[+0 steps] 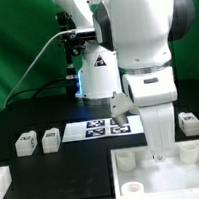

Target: Assemble one leg

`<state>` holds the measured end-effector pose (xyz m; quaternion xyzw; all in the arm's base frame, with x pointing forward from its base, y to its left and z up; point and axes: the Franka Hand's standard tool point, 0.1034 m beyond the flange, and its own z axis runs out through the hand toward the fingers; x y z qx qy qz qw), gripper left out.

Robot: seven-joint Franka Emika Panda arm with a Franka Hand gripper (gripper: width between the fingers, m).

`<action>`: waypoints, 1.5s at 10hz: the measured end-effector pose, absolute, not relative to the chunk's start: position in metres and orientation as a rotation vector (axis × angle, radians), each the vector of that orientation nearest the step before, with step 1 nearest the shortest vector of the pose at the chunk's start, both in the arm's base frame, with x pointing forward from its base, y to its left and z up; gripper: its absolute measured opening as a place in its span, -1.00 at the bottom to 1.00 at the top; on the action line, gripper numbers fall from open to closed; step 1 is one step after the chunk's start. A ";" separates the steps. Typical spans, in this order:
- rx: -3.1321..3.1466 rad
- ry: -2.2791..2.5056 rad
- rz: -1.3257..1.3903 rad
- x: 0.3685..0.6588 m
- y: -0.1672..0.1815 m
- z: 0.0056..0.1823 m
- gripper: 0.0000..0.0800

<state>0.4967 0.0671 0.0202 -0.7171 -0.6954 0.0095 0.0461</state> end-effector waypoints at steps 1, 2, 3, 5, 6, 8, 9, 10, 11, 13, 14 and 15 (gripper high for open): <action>-2.189 -2.123 0.029 0.497 0.067 0.020 0.62; -2.189 -2.122 0.029 0.497 0.067 0.020 0.62; -2.200 -2.114 0.027 0.498 0.066 0.022 0.62; -2.364 -1.967 0.011 0.502 0.064 0.043 0.62; -2.430 -1.887 0.016 0.495 0.069 0.050 0.62; -2.712 -1.385 0.029 0.482 0.089 0.056 0.62; -2.780 -1.244 0.015 0.478 0.098 0.057 0.62; -2.826 -1.122 0.022 0.477 0.099 0.056 0.62; -2.886 -0.946 0.031 0.477 0.100 0.056 0.62; -2.994 -0.512 0.065 0.468 0.120 0.053 0.62; -3.016 -0.313 0.085 0.461 0.141 0.053 0.62; -3.024 -0.175 0.096 0.458 0.154 0.054 0.62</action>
Offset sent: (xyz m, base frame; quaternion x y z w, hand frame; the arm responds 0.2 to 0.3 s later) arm 0.0004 -0.0072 0.0385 -0.0104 0.0118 0.0876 0.9960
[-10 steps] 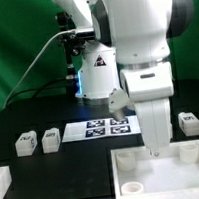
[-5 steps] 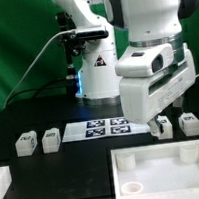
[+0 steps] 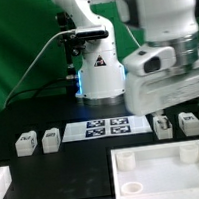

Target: Assemble one leg

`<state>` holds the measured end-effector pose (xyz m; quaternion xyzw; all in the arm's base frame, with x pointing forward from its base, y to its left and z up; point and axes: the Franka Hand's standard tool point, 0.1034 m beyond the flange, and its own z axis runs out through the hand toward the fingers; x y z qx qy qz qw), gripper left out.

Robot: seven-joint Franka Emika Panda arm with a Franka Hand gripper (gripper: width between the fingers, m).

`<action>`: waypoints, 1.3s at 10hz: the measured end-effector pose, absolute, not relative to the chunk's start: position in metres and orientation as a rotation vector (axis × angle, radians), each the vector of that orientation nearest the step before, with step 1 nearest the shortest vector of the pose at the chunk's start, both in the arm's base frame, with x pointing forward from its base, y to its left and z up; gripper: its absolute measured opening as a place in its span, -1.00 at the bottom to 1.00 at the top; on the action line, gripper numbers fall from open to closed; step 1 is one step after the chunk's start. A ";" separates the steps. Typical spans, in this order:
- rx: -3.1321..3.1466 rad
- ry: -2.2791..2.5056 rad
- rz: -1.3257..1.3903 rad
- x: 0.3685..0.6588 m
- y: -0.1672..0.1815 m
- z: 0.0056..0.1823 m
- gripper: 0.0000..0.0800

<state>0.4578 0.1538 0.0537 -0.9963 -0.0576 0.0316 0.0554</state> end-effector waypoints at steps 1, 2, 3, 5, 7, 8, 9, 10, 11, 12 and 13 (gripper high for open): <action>-3.029 -0.119 0.103 0.455 0.161 0.053 0.62; -3.031 -0.122 0.128 0.454 0.159 0.053 0.62; -3.032 -0.128 0.180 0.453 0.157 0.053 0.62; -3.032 -0.122 0.298 0.447 0.157 0.053 0.62; -2.977 -0.060 0.698 0.434 0.166 0.055 0.62; -2.944 -0.077 0.853 0.429 0.170 0.057 0.62; -2.922 -0.079 0.922 0.430 0.171 0.054 0.62; -2.877 -0.094 1.076 0.422 0.170 0.055 0.62; -2.838 -0.098 1.168 0.425 0.171 0.052 0.62; -2.837 -0.096 1.161 0.429 0.172 0.049 0.62; -2.839 -0.097 1.159 0.428 0.172 0.050 0.62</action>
Offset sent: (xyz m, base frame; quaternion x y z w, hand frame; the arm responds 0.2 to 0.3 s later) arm 0.0000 0.0000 0.0000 0.0000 0.0000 0.0000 1.0000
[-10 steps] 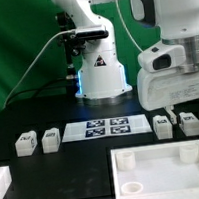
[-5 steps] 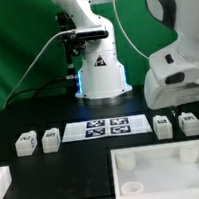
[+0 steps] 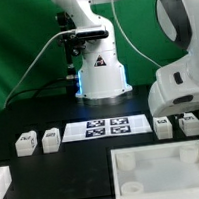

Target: Assemble one leg

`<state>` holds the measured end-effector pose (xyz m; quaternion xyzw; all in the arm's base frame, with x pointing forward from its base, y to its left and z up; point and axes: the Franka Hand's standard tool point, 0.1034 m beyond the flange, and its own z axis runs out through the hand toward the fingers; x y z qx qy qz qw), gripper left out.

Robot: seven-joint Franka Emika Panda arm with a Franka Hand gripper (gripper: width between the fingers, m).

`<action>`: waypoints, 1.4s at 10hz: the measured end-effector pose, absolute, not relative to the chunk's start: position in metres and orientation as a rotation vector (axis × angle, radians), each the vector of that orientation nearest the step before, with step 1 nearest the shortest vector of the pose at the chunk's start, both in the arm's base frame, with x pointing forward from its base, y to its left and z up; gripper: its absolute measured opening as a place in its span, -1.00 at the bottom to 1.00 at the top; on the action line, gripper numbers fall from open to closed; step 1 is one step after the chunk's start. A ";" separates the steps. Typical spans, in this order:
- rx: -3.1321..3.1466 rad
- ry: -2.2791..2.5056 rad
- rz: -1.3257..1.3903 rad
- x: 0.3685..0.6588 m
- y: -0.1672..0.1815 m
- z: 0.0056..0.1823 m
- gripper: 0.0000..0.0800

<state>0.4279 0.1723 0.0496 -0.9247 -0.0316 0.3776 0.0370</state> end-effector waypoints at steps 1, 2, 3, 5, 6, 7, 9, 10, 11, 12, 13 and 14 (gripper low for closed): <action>-2.838 -0.097 1.161 0.428 0.172 0.049 0.62; -2.838 -0.093 1.165 0.425 0.172 0.046 0.62; -2.830 -0.092 1.193 0.415 0.173 0.034 0.62; -2.829 -0.051 1.256 0.399 0.176 0.022 0.62; -2.827 -0.023 1.288 0.394 0.178 0.015 0.62; -2.821 -0.023 1.302 0.392 0.178 0.012 0.62; -2.812 -0.027 1.328 0.388 0.177 0.011 0.62; -2.812 -0.027 1.327 0.388 0.177 0.010 0.55; -2.812 -0.028 1.327 0.388 0.177 0.010 0.55; -2.812 -0.028 1.328 0.388 0.177 0.010 0.10; -2.811 -0.028 1.328 0.388 0.177 0.010 0.10; -2.811 -0.028 1.328 0.388 0.177 0.010 -0.27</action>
Offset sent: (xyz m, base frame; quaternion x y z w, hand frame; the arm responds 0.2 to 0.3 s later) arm -0.0246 0.0026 -0.0227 -0.0096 -0.0220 0.0428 0.9988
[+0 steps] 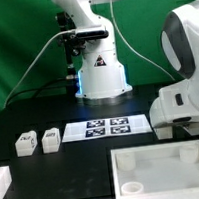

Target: Assemble one leg

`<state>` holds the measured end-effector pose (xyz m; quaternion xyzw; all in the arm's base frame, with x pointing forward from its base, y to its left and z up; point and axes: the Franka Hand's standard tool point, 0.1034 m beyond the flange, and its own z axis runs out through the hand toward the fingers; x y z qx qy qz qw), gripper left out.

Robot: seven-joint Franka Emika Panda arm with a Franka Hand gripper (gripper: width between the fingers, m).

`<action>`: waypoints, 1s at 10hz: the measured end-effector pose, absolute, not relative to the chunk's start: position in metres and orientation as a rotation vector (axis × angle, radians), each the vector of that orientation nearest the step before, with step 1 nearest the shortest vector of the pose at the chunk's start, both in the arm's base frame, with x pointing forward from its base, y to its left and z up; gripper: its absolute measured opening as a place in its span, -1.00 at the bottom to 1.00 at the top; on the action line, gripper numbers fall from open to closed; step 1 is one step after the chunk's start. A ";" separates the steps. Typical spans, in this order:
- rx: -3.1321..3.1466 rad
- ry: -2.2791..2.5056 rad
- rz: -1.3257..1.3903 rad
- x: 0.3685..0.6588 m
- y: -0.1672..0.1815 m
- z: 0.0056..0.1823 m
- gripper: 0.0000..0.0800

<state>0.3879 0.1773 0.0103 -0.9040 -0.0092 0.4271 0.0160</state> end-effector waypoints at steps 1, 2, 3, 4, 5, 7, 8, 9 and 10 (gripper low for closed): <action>-2.811 -0.028 1.328 0.388 0.177 0.010 -0.27; -2.811 -0.029 1.328 0.388 0.177 0.010 -0.27; -2.811 -0.029 1.328 0.388 0.177 0.010 -0.27; -2.811 -0.029 1.328 0.388 0.177 0.010 -0.27; -2.811 -0.029 1.328 0.388 0.177 0.010 -0.27; -2.811 -0.029 1.328 0.388 0.177 0.010 -0.27; -2.799 -0.067 1.333 0.392 0.174 0.017 -0.27; -2.798 -0.100 1.295 0.412 0.167 0.042 -0.27; -2.826 -0.106 1.207 0.432 0.163 0.068 -0.27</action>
Offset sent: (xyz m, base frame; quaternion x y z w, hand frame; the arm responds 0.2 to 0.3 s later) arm 0.0000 0.0000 0.0000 0.0000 0.0000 0.0000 1.0000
